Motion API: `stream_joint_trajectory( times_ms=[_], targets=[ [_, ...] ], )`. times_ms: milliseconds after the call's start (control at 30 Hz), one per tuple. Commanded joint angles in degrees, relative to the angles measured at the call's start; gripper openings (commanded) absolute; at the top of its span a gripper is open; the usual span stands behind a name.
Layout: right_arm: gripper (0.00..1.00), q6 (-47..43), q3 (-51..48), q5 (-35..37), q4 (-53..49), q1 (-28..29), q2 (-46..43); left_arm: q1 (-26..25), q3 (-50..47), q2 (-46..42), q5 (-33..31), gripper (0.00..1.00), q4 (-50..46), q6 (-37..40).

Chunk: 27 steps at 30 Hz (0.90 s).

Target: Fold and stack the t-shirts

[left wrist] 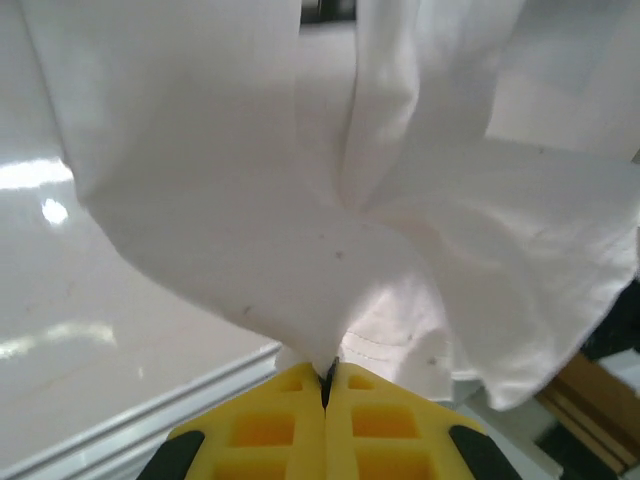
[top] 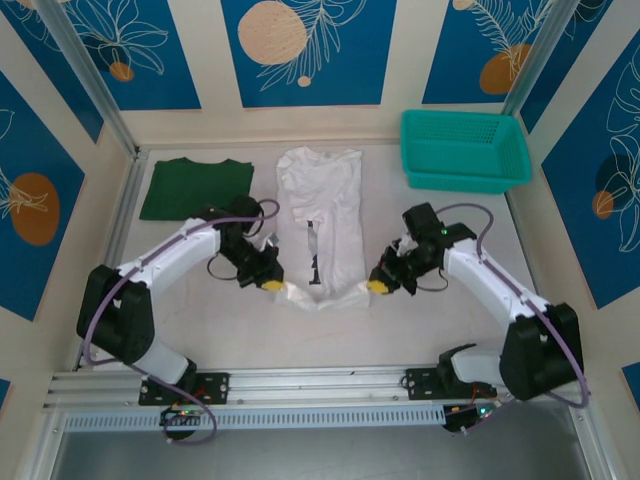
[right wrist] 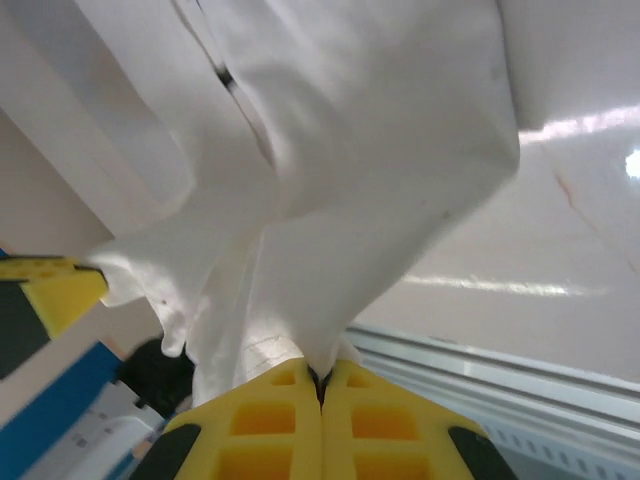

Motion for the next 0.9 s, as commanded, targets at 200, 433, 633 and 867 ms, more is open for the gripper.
stream_joint_trajectory(
  times_ms=[200,433,633,867],
  targets=[
    [0.00,-4.6,25.1,4.2,-2.5,-4.2,26.3,7.4,17.5,17.5,-7.2,0.00,0.8,1.6],
    [0.00,-8.1,46.6,7.2,-8.7,-4.1,44.4,9.6,30.4,29.7,-8.4,0.00,-0.2,1.0],
    [0.00,-9.3,52.8,8.9,-10.8,-4.4,50.4,10.7,37.4,33.9,-10.2,0.00,-0.9,-0.2],
    [0.03,-9.2,55.3,8.7,-10.6,-5.2,52.8,11.7,39.2,38.0,-10.2,0.16,-1.1,-1.0]
  ],
)
